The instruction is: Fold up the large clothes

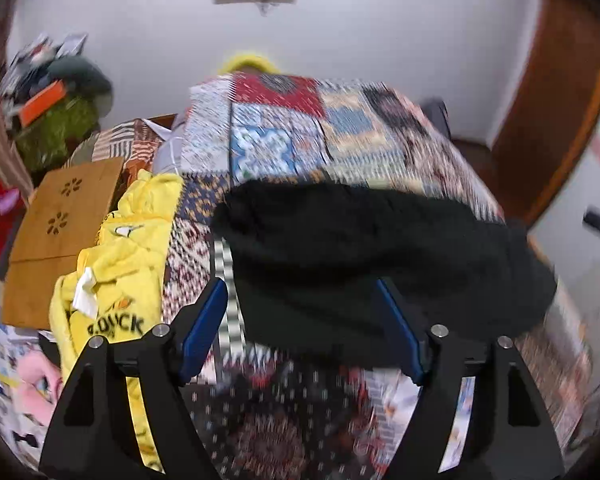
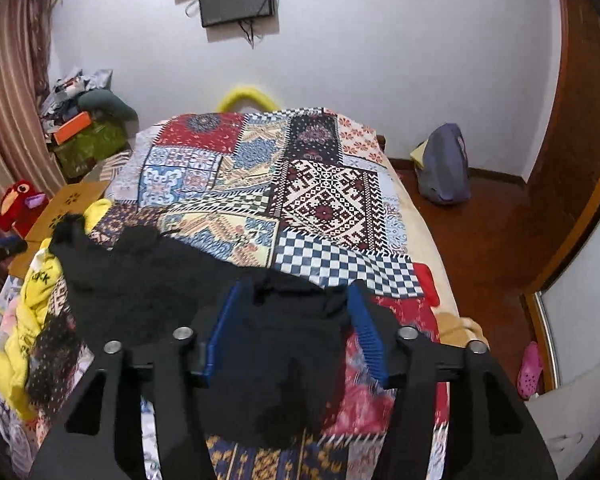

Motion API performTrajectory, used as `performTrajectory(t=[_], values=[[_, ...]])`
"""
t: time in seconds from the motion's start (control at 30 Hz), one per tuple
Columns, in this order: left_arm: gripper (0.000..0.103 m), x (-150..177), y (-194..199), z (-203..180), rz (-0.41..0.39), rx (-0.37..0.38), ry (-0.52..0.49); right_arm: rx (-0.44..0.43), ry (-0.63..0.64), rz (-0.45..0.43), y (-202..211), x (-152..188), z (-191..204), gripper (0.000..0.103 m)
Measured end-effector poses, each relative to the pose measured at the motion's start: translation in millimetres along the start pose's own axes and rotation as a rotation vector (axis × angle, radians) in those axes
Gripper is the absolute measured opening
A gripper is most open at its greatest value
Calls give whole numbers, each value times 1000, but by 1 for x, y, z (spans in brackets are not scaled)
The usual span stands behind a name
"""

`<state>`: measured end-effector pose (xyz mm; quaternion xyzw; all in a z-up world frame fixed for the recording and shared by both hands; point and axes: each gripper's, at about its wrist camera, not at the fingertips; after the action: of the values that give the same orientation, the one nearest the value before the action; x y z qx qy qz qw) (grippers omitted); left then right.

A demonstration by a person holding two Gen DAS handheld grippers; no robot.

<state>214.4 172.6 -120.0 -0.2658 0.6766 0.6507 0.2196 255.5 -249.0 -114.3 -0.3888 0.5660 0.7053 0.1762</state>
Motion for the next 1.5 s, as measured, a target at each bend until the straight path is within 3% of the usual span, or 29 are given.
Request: performTrajectory(t=[0.13,0.27,0.47,0.63,0.7,0.77,0.8,0.83,0.93,1.1,1.17,1.3,1.37,1.5], values=[[75,29,-10,-31,44,-5,-83,-10,14,27,3,27,13,56],[75,40,-25,-51,77,39,-80,-23,-24,77,-10,50,11,56],[75,24,-39,-79,66,131,-36,-19,-170,158,-53,58,-22,56],[75,6,-50,-97,39,161,-32,-130,-282,223,-94,57,-41,56],[75,1,-56,-103,34,163,-32,-178,-306,231,-104,58,-43,49],[75,-6,-65,-106,32,155,-31,-204,-312,236,-110,59,-41,27],[75,-10,-71,-107,33,154,-25,-205,-307,235,-111,58,-40,21],[75,-12,-74,-107,37,156,-16,-209,-301,231,-112,57,-38,8],[75,-22,-84,-108,37,165,5,-203,-280,172,-102,49,-35,1],[77,-39,-104,-115,28,132,-12,-150,-173,-13,-66,10,-25,1],[77,-46,-120,-116,55,126,2,-130,-162,-33,-64,-1,-25,1],[78,-53,-157,-120,113,87,10,-103,-188,-24,-67,-4,-29,1],[80,-55,-175,-127,119,30,-21,-117,-206,5,-73,2,-26,1],[82,-56,-192,-131,118,-21,-22,-139,-140,40,-78,8,1,2]])
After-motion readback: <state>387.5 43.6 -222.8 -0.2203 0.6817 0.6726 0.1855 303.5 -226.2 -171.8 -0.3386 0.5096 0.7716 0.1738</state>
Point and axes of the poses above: each gripper's, at about its wrist camera, not at the fingertips, and y roughly against the way its jaws point, z to its left, x to its underside, and after that the axes turned 1 degree about y, right-handed
